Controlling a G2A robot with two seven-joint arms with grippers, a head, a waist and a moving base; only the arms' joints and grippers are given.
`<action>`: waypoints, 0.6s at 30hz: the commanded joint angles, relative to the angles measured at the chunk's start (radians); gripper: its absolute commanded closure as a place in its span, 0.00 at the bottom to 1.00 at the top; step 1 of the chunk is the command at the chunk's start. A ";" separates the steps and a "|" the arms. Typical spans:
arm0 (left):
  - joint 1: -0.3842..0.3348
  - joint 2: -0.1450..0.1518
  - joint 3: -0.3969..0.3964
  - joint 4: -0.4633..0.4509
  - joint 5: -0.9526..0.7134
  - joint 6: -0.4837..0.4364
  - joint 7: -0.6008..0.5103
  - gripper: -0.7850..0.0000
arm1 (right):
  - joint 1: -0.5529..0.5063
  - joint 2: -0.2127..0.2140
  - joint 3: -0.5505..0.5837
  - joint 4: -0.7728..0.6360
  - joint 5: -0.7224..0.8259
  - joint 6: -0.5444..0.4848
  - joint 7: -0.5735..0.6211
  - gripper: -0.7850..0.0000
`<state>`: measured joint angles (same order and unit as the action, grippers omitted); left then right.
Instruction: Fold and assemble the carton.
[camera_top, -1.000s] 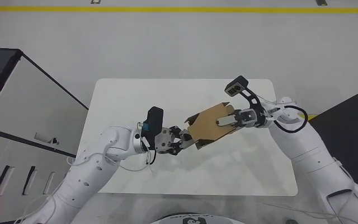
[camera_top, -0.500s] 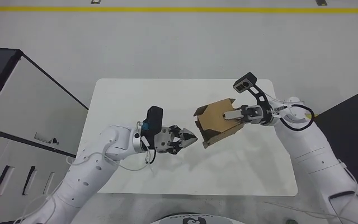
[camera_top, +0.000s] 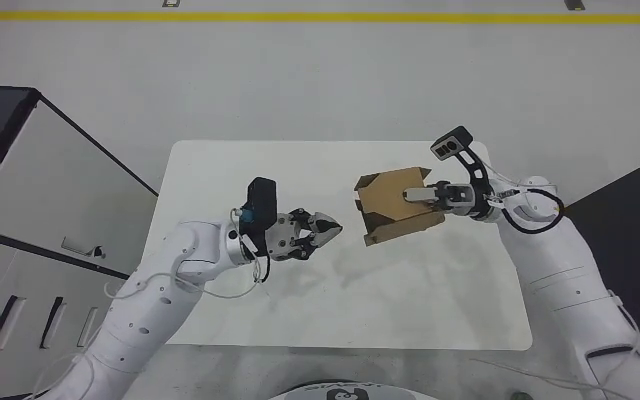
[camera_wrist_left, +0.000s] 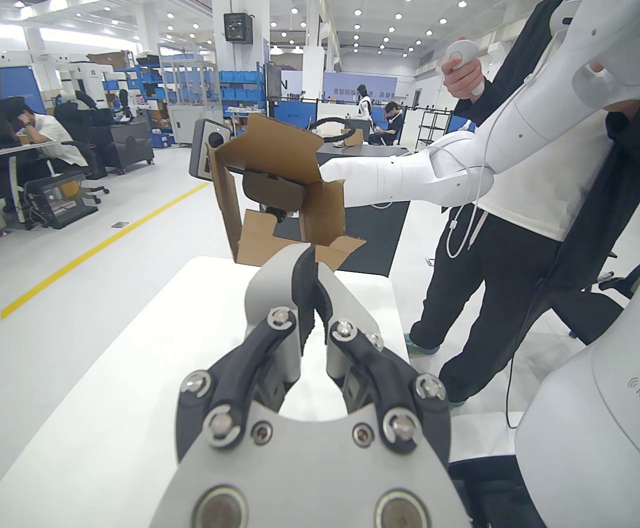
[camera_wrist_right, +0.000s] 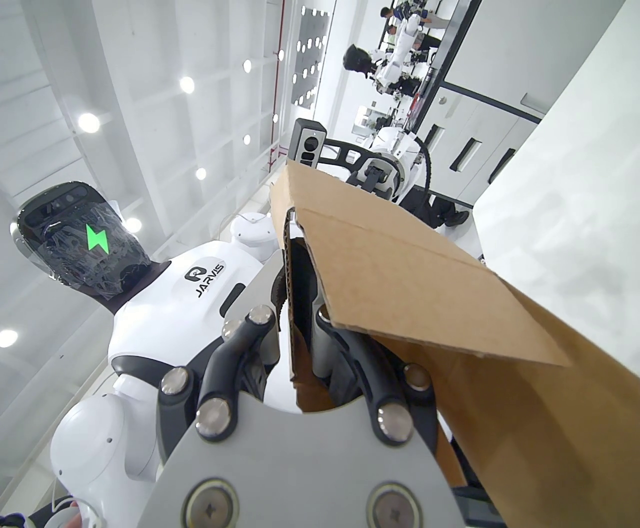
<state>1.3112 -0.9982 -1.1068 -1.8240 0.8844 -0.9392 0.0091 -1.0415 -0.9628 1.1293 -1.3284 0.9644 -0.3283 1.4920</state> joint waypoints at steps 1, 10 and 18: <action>0.001 -0.001 0.002 -0.010 0.006 0.014 -0.007 1.00 | -0.004 -0.001 0.000 -0.007 -0.001 0.002 -0.016 1.00; -0.018 -0.011 0.030 -0.073 0.022 0.075 -0.048 1.00 | -0.032 -0.003 0.022 -0.042 -0.059 0.009 -0.108 1.00; -0.020 -0.014 0.016 -0.087 0.053 0.130 -0.063 1.00 | -0.046 -0.006 0.036 -0.057 -0.084 0.009 -0.115 1.00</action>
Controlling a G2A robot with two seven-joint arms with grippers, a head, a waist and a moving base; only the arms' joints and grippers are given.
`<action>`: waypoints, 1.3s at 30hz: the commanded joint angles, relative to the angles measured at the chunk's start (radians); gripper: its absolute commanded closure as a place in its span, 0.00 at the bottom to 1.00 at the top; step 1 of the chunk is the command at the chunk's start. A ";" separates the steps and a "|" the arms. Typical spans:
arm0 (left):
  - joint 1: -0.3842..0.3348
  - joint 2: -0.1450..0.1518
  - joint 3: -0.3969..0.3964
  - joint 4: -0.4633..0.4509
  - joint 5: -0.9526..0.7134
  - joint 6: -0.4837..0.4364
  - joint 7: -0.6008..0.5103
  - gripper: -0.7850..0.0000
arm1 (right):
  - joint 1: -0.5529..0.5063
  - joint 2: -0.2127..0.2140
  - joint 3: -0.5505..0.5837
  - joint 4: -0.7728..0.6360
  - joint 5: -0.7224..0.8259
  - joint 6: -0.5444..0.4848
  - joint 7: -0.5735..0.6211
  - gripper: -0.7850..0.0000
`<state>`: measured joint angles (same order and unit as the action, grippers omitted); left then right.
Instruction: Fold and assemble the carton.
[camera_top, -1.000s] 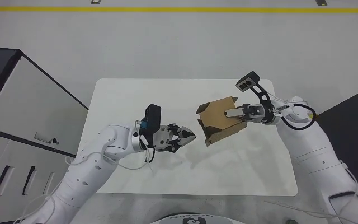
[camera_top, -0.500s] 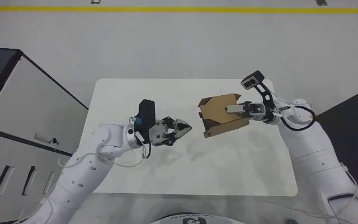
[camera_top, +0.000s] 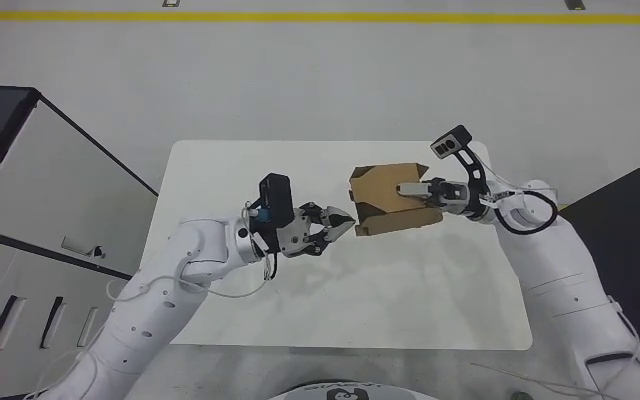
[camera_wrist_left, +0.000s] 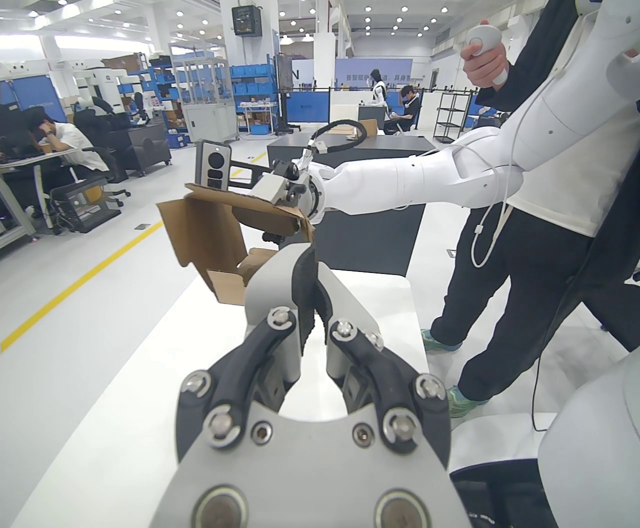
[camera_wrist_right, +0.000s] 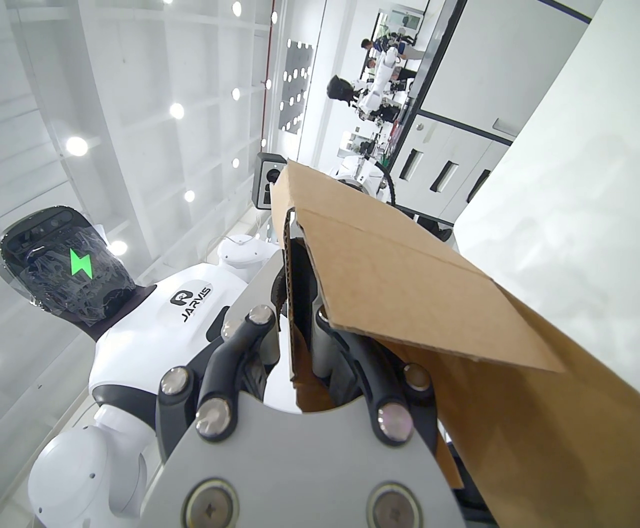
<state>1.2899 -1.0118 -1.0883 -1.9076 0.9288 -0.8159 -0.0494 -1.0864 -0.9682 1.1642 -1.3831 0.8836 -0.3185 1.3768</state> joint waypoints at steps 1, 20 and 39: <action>0.004 0.000 -0.003 -0.006 0.009 0.010 -0.004 1.00 | -0.002 -0.001 0.002 -0.004 -0.007 -0.002 0.000 1.00; -0.032 -0.014 0.045 0.003 -0.027 -0.002 -0.054 1.00 | 0.001 -0.014 0.001 -0.010 -0.061 0.025 -0.034 1.00; -0.046 -0.024 0.072 -0.001 -0.042 -0.022 -0.080 1.00 | -0.004 -0.025 0.005 -0.018 -0.092 0.050 -0.076 1.00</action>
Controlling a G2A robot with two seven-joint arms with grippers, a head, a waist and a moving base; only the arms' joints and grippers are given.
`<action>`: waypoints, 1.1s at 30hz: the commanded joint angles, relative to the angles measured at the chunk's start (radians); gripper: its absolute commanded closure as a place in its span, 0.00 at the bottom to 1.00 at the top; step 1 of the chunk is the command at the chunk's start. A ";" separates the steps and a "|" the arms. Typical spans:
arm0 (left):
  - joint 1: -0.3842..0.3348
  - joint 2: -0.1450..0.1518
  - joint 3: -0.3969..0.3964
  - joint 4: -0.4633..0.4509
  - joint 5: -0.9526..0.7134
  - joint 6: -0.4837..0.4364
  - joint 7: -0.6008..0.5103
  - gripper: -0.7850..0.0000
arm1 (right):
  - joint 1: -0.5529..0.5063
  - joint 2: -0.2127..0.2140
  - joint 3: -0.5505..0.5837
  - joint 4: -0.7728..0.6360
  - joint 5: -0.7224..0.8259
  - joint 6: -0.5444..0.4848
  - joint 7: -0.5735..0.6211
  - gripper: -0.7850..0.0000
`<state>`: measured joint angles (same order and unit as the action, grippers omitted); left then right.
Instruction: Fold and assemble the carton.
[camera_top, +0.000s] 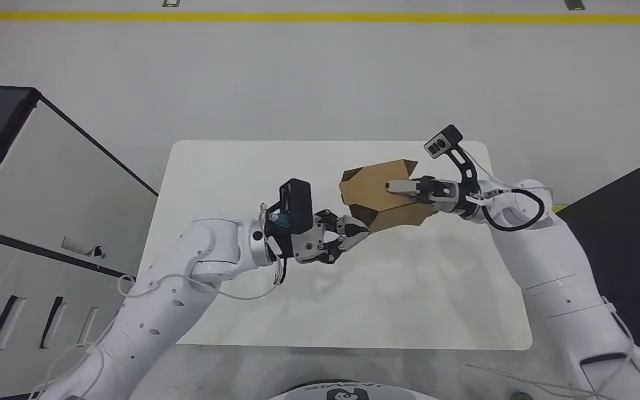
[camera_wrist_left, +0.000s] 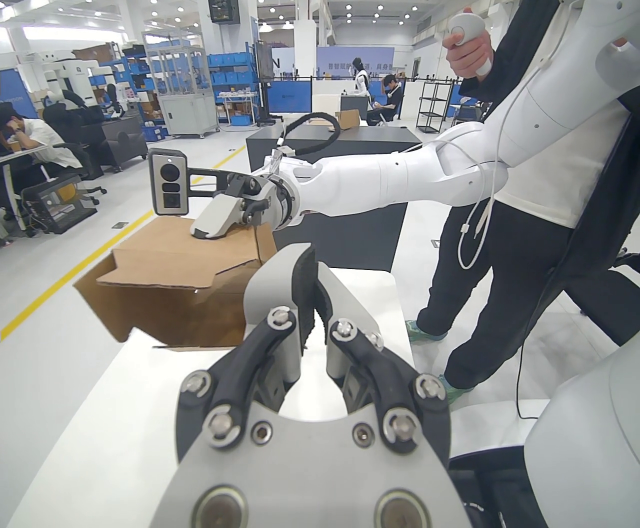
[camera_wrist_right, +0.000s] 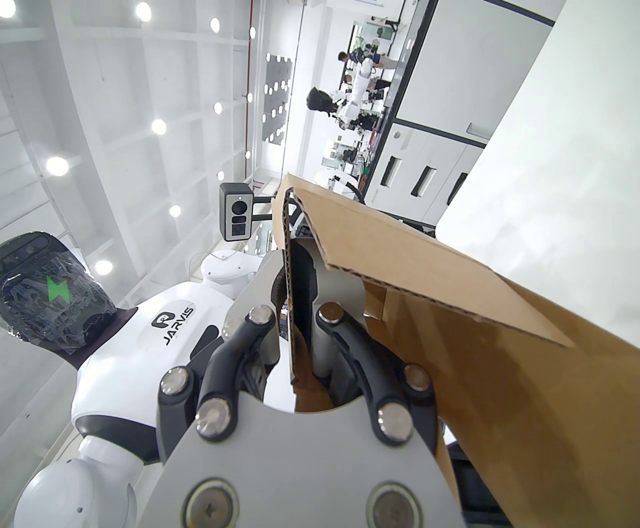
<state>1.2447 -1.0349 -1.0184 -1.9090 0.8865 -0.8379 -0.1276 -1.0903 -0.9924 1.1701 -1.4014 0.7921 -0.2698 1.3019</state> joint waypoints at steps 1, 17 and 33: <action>-0.002 -0.001 0.005 0.001 -0.001 0.000 -0.003 1.00 | 0.001 -0.001 -0.001 0.000 -0.001 0.003 -0.001 1.00; -0.034 -0.016 0.058 0.001 -0.005 0.006 -0.040 1.00 | -0.006 -0.009 0.002 -0.015 -0.017 0.020 -0.012 1.00; -0.056 -0.027 0.082 0.005 -0.016 0.036 -0.074 1.00 | -0.022 -0.015 0.010 -0.034 -0.008 0.021 0.009 1.00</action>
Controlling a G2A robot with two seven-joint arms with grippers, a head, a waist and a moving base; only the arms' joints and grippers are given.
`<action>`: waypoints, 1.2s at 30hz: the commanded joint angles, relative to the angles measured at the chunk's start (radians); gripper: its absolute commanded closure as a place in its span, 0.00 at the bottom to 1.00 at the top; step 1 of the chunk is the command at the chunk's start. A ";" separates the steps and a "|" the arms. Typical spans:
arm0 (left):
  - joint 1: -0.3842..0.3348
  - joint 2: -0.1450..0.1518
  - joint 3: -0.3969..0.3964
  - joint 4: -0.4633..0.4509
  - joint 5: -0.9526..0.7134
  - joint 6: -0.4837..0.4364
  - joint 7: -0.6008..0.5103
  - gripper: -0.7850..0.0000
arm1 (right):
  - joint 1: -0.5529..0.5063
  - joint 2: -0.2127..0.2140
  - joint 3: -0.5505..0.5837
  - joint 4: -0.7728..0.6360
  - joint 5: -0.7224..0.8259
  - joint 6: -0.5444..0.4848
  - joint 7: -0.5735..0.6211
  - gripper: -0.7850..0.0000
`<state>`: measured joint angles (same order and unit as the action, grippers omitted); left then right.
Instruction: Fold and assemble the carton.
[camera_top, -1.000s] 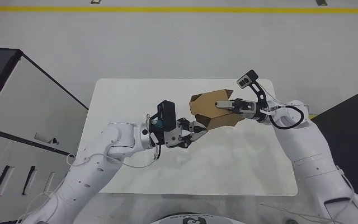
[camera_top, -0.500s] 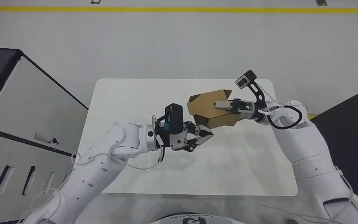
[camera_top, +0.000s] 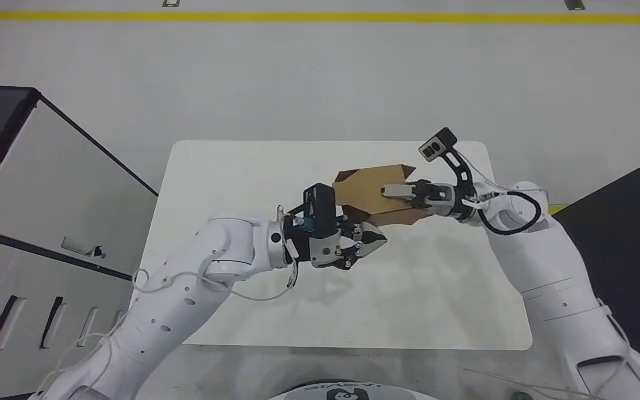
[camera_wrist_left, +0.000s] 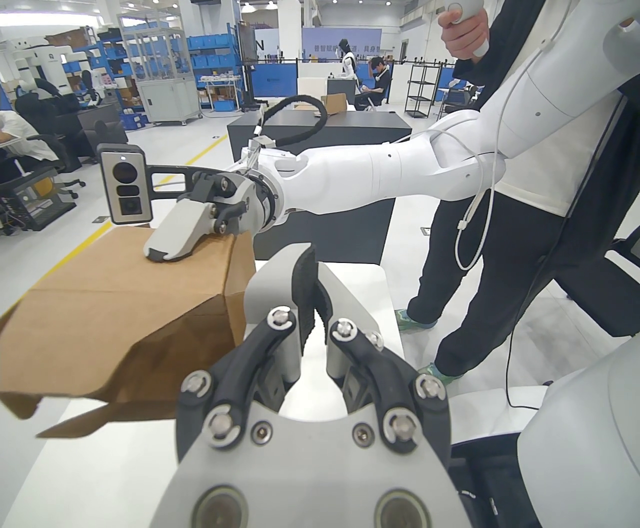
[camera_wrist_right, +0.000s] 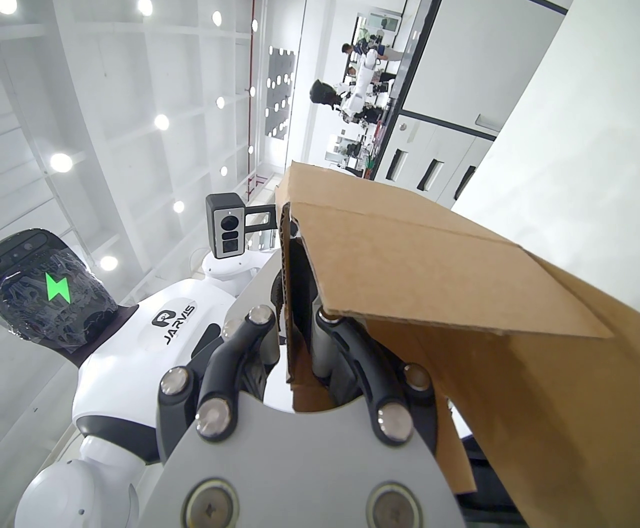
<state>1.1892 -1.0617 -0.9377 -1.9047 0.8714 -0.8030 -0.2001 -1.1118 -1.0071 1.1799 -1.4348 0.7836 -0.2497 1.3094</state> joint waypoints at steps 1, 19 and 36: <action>-0.001 -0.001 0.002 0.002 -0.001 0.002 -0.003 1.00 | -0.001 -0.001 0.000 -0.001 0.002 0.000 0.003 1.00; 0.037 0.006 -0.057 -0.016 -0.026 -0.027 0.030 1.00 | -0.011 -0.006 0.030 0.033 0.051 -0.023 0.048 1.00; 0.162 0.035 -0.219 -0.043 -0.007 -0.040 0.059 1.00 | 0.002 -0.019 0.079 0.136 0.260 -0.042 0.195 1.00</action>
<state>1.3496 -1.0255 -1.1635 -1.9518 0.8673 -0.8403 -0.1401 -1.1121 -1.0243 1.2610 -1.3039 1.0283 -0.2931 1.4951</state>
